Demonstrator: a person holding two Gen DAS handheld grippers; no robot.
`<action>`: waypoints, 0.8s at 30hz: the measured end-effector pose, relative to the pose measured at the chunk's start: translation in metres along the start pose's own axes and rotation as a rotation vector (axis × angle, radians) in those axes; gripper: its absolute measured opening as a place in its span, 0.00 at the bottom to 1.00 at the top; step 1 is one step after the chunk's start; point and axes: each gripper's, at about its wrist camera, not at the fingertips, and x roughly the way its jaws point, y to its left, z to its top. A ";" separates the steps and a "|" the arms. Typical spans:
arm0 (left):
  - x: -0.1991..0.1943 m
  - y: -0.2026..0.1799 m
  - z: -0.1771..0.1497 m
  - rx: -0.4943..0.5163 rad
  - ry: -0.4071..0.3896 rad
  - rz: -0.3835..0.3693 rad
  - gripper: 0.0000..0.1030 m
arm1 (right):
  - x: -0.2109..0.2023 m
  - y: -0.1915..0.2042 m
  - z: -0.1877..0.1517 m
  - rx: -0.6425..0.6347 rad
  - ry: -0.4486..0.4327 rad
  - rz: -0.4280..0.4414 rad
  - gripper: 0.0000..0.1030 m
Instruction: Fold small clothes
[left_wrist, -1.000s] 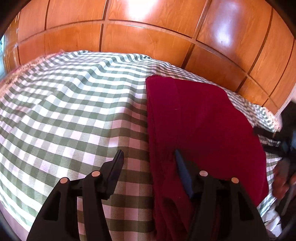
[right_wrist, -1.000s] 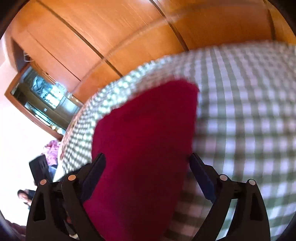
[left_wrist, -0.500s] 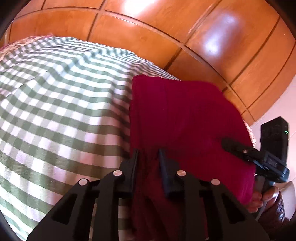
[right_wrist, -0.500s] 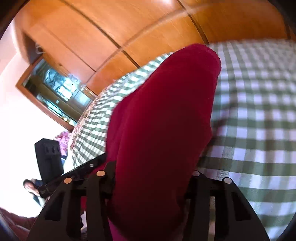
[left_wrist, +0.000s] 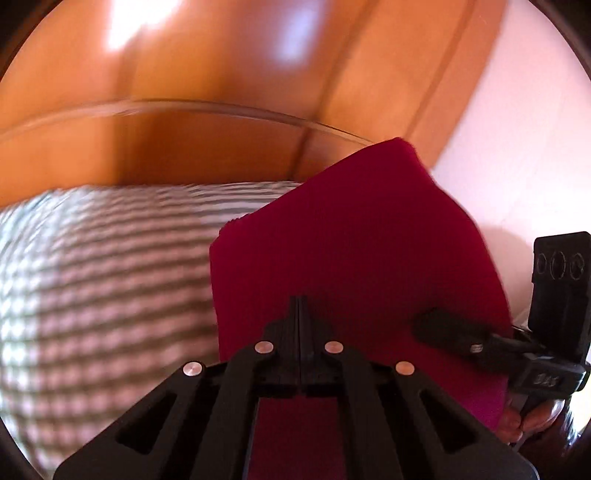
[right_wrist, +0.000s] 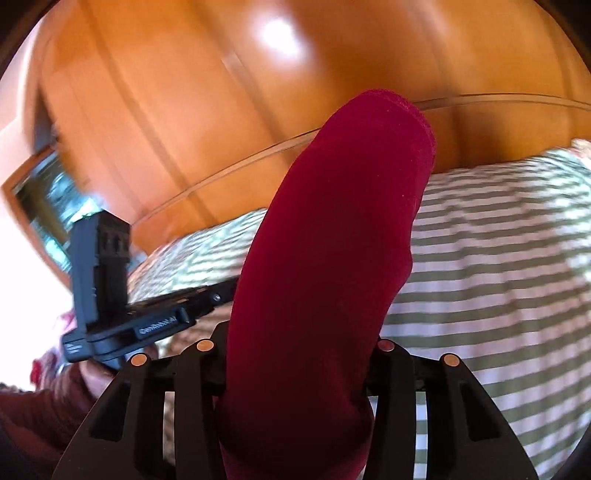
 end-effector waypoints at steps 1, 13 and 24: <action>0.015 -0.012 0.006 0.028 0.018 0.009 0.01 | -0.003 -0.014 0.001 0.020 -0.011 -0.027 0.42; 0.114 -0.062 -0.017 0.260 0.170 0.199 0.01 | -0.003 -0.160 -0.057 0.418 -0.023 -0.207 0.79; 0.102 -0.059 -0.033 0.219 0.119 0.283 0.01 | -0.051 -0.088 -0.030 0.121 -0.072 -0.393 0.34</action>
